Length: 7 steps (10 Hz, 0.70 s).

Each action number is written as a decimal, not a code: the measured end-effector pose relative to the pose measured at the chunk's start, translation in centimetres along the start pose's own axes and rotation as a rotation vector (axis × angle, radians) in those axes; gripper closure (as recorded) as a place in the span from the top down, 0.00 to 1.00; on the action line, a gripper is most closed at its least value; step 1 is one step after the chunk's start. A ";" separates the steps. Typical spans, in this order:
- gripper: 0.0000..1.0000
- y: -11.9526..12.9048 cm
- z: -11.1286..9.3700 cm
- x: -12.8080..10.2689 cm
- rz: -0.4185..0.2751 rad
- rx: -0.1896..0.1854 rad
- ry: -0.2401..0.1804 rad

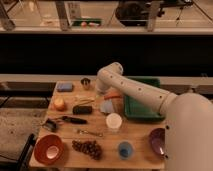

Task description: Place banana in plastic cup

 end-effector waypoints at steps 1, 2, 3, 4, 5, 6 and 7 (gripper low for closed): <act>0.80 -0.1 0.2 -0.3 -0.005 0.003 -0.004; 0.80 -0.1 0.4 -0.5 -0.011 0.006 -0.008; 0.80 -0.2 0.6 -0.6 -0.018 0.008 -0.014; 0.80 -0.2 0.8 -0.7 -0.024 0.011 -0.022; 0.80 -0.2 1.0 -0.7 -0.029 0.013 -0.029; 0.80 -0.4 1.2 -0.8 -0.033 0.016 -0.039; 0.80 -0.5 1.4 -0.8 -0.035 0.021 -0.049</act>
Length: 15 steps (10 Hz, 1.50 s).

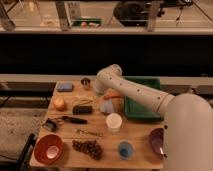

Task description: Place banana in plastic cup

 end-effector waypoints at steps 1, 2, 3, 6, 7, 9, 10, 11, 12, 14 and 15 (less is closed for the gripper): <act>0.80 -0.1 0.2 0.0 -0.001 0.003 -0.006; 0.80 -0.2 0.4 0.0 -0.001 0.005 -0.014; 0.80 -0.5 0.6 0.0 0.000 0.008 -0.024; 0.80 -1.2 1.3 0.2 0.013 0.015 -0.053; 0.80 -1.5 1.8 0.0 0.015 0.013 -0.063; 0.80 -1.7 2.6 -0.2 0.017 0.009 -0.076; 0.80 -1.7 3.3 -0.4 0.015 0.001 -0.083; 0.80 -1.7 3.8 -0.6 0.013 -0.006 -0.087; 0.80 -1.6 4.4 -0.7 0.012 -0.012 -0.090; 0.80 -1.7 5.1 -0.7 0.009 -0.016 -0.094; 0.80 -1.8 5.3 -0.7 0.008 -0.014 -0.096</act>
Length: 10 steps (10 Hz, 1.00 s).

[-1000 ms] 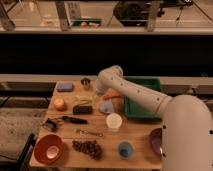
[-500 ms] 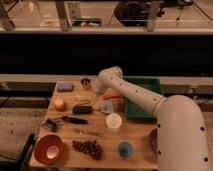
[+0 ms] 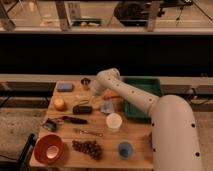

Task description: Place banana in plastic cup

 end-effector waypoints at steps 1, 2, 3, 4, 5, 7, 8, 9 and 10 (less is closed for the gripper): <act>0.80 -0.1 0.2 0.0 -0.001 0.003 -0.002; 0.80 -0.5 0.4 -0.2 -0.006 0.008 -0.007; 0.80 -0.7 0.4 -0.3 -0.008 0.013 -0.009; 0.80 -1.0 0.4 -0.5 -0.012 0.015 -0.009; 0.80 -1.2 0.4 -0.7 -0.016 0.018 -0.010; 0.80 -1.7 0.1 -1.0 -0.020 0.021 -0.012; 0.80 -1.9 0.0 -1.1 -0.021 0.023 -0.012; 0.80 -2.1 0.0 -1.0 -0.021 0.026 -0.012; 0.80 -2.3 -0.1 -1.0 -0.020 0.029 -0.011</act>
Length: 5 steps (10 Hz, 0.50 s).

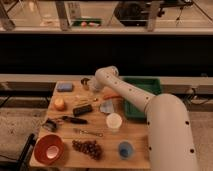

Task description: Place banana in plastic cup

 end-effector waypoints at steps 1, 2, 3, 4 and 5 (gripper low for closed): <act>0.80 -0.1 0.0 0.1 0.001 0.001 0.000; 0.80 -0.2 0.1 0.3 0.005 0.003 0.001; 0.80 -0.2 0.3 0.5 0.007 0.004 0.002; 0.80 -0.1 0.4 0.7 0.011 0.005 0.002; 0.80 0.0 0.6 0.9 0.019 0.004 0.001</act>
